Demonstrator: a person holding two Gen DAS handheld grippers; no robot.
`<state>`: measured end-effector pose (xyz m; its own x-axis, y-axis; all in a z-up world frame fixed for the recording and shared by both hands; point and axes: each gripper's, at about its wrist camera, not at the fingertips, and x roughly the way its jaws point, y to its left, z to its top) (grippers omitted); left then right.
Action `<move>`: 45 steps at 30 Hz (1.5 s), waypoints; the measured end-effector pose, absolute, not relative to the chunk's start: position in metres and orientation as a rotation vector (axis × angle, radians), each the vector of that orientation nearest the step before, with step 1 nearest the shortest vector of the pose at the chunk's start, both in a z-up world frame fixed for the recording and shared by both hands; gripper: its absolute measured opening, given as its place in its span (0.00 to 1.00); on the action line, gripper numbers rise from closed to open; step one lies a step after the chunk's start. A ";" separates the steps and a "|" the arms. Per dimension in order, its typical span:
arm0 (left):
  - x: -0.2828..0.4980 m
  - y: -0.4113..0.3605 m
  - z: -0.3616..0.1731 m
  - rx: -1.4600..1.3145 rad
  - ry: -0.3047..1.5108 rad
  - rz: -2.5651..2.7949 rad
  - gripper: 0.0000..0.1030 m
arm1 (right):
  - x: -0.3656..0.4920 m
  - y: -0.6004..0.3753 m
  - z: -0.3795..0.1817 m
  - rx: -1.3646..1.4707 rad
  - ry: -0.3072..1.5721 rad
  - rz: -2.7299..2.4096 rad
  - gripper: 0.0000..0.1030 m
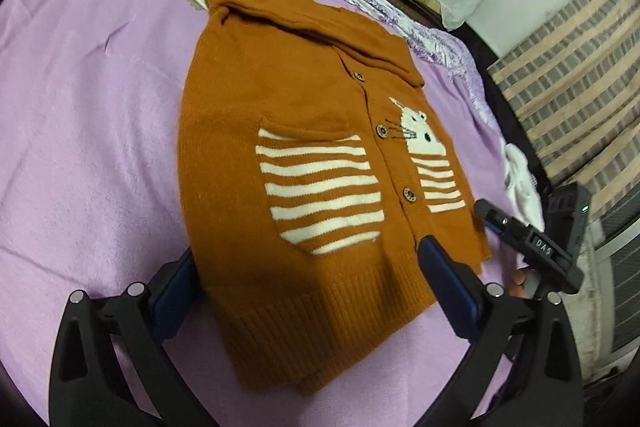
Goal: Fold small clothes
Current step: 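Grasp the orange cardigan hem with both grippers, then lift the held hem and fold it up over the collar with both grippers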
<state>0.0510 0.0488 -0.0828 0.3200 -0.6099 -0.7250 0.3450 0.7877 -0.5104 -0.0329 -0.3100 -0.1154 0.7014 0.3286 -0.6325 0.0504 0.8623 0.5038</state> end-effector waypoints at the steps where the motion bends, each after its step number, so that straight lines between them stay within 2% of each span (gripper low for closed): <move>1: 0.055 0.051 -0.084 -0.307 1.082 -0.647 0.95 | -0.032 -0.313 -0.117 0.546 0.800 0.177 0.51; 5: 0.071 0.050 -0.087 -0.346 1.095 -0.659 0.95 | -0.013 -0.311 -0.119 0.562 0.853 0.223 0.52; 8: 0.072 0.045 -0.086 -0.330 1.086 -0.650 0.95 | 0.000 -0.302 -0.120 0.536 0.859 0.237 0.44; 9: 0.070 0.045 -0.085 -0.324 1.080 -0.649 0.94 | 0.000 -0.298 -0.120 0.519 0.855 0.237 0.44; 14: 0.058 0.052 -0.084 -0.314 1.057 -0.635 0.79 | -0.018 -0.285 -0.120 0.481 0.850 0.309 0.43; 18: 0.061 0.046 -0.084 -0.282 1.057 -0.618 0.79 | -0.015 -0.284 -0.121 0.494 0.850 0.319 0.41; 19: 0.059 0.045 -0.084 -0.265 1.052 -0.610 0.77 | -0.014 -0.284 -0.121 0.491 0.846 0.315 0.35; 21: 0.054 0.043 -0.081 -0.233 1.035 -0.598 0.68 | -0.016 -0.283 -0.121 0.486 0.841 0.312 0.27; 22: 0.052 0.043 -0.080 -0.233 1.033 -0.605 0.61 | -0.017 -0.283 -0.122 0.491 0.840 0.320 0.20; 23: 0.051 0.044 -0.080 -0.241 1.036 -0.617 0.52 | -0.017 -0.284 -0.122 0.493 0.841 0.324 0.17; 25: 0.051 0.048 -0.083 -0.266 1.052 -0.633 0.43 | -0.017 -0.285 -0.123 0.501 0.839 0.328 0.16; 27: 0.051 0.053 -0.086 -0.304 1.065 -0.646 0.41 | -0.018 -0.288 -0.123 0.515 0.834 0.336 0.16; 31: 0.053 0.062 -0.092 -0.377 1.090 -0.666 0.42 | -0.018 -0.298 -0.129 0.600 0.854 0.379 0.23; 34: 0.056 0.062 -0.095 -0.403 1.099 -0.675 0.42 | -0.017 -0.297 -0.130 0.594 0.858 0.375 0.21; 35: 0.056 0.062 -0.095 -0.394 1.093 -0.672 0.40 | -0.018 -0.296 -0.129 0.587 0.853 0.369 0.15; 36: 0.055 0.061 -0.094 -0.384 1.085 -0.669 0.37 | -0.019 -0.296 -0.129 0.582 0.846 0.364 0.13; 38: 0.053 0.059 -0.093 -0.366 1.077 -0.674 0.17 | -0.022 -0.295 -0.126 0.569 0.826 0.360 0.10; 40: 0.053 0.059 -0.092 -0.360 1.070 -0.668 0.10 | -0.025 -0.293 -0.122 0.548 0.807 0.352 0.09; 41: 0.054 0.061 -0.091 -0.365 1.066 -0.666 0.08 | -0.025 -0.293 -0.121 0.544 0.798 0.349 0.09; 45: 0.052 0.065 -0.082 -0.342 1.040 -0.650 0.07 | -0.030 -0.295 -0.111 0.533 0.758 0.342 0.09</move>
